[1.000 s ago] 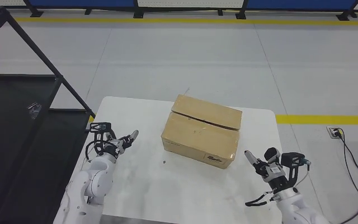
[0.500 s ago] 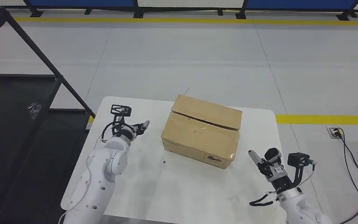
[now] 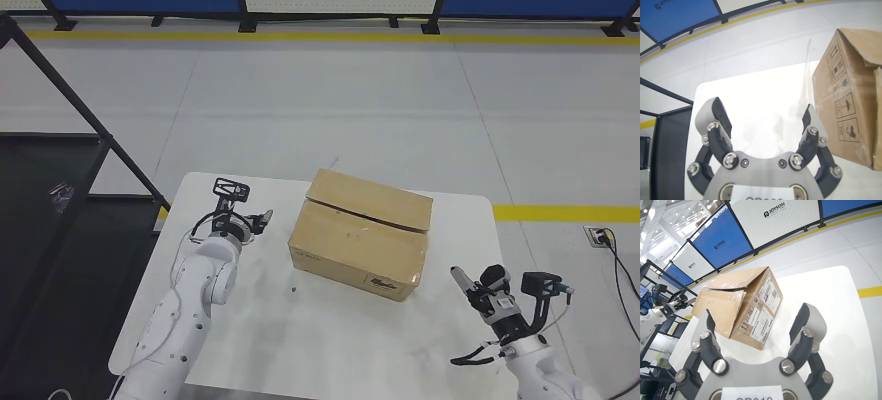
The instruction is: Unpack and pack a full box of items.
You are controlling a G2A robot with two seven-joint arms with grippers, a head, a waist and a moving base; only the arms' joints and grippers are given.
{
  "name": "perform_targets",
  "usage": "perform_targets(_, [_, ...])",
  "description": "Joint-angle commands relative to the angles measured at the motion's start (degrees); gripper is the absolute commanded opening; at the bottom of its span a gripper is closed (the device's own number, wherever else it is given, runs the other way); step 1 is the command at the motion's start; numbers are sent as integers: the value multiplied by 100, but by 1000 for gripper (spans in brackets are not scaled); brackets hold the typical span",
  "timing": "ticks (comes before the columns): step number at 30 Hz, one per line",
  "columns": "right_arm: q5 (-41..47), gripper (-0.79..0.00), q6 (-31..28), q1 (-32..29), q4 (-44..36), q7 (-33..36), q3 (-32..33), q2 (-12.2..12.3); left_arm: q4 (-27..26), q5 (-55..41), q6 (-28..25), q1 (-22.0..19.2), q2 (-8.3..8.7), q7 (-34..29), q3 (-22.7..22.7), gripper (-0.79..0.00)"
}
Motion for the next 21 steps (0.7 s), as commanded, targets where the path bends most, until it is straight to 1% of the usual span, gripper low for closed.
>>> perform_targets(1, [1, 0, -1, 0, 0, -1, 0, 0, 0, 0, 0, 0, 0, 0, 0, 0])
perform_targets(4, [1, 0, -1, 0, 0, -1, 0, 0, 37, 94, -115, -6, 6, 23, 17, 0])
perform_targets(6, [2, 0, 4, -6, -17, -22, -16, 0, 201, 58, -215, -187, -11, -158, 45, 0])
perform_targets(8, [-30, 0, -4, -29, -43, -49, -44, 6, 427, -235, -376, -474, -44, -496, 43, 0])
perform_targets(10, [-49, 0, -8, -57, -38, -82, -57, 11, 715, -437, -306, -791, -91, -801, 69, 0])
perform_targets(11, [-52, 0, -18, -71, -17, -95, -52, 15, 873, -600, -377, -953, -122, -1013, 124, 0])
perform_targets(12, [-43, 0, -33, -89, 10, -109, -39, 19, 1042, -698, -268, -1140, -151, -1152, 136, 0])
perform_targets(14, [-7, 0, -56, -132, 70, -136, 2, 28, 1355, -593, -121, -1445, -225, -1400, 365, 0])
perform_targets(19, [68, 0, -96, -215, 142, -129, 102, 53, 2161, -888, 174, -2155, -474, -2034, 852, 0])
perform_targets(20, [75, 0, -83, -224, 138, -106, 111, 57, 2316, -1002, 102, -2288, -531, -2177, 955, 0])
perform_targets(21, [57, 0, -60, -231, 128, -57, 116, 63, 2316, -1002, 102, -2288, -531, -2177, 955, 0])
